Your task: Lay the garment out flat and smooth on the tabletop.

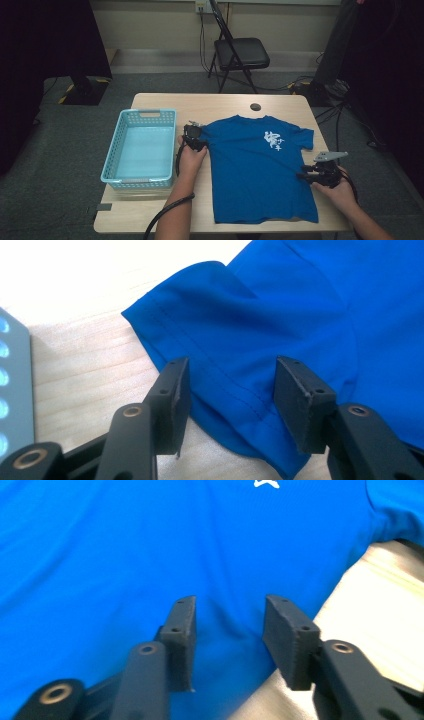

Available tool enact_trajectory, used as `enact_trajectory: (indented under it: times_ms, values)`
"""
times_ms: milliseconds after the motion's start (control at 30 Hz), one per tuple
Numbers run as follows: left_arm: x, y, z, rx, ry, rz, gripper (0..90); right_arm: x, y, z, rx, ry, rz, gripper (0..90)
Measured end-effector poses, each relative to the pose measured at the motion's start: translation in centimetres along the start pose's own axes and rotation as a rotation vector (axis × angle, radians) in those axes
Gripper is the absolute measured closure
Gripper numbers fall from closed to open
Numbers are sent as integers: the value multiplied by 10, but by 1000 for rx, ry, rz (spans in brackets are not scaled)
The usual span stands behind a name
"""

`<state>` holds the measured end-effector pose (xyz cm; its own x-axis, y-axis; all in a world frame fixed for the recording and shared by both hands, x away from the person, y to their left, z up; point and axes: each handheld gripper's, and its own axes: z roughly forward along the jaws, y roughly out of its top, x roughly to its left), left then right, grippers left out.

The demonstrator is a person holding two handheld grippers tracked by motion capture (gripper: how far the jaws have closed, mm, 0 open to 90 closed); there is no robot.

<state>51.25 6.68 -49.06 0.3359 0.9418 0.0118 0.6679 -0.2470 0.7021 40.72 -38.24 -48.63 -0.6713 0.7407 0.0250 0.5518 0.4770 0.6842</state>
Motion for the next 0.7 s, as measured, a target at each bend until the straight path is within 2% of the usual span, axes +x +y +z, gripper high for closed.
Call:
enact_trajectory:
  times_ms: [100, 200, 300, 533, 700]
  values:
    - [-1, 1, 0, 6, 7, 8, 463, 0, 1, 0, 3, -2, 1, 529]
    - [-4, 2, -2, 0, -8, -1, 426, 0, 3, -3, -13, 4, 8, 499]
    - [-9, 5, -7, -15, -21, 21, 405, 0, 6, -6, -26, 4, 13, 471]
    - [-21, 15, -28, -73, -76, 59, 398, 4, 10, -15, -51, 9, 6, 454]
    - [-27, 16, -44, -112, -117, 86, 397, 7, 12, -21, -65, 12, -13, 454]
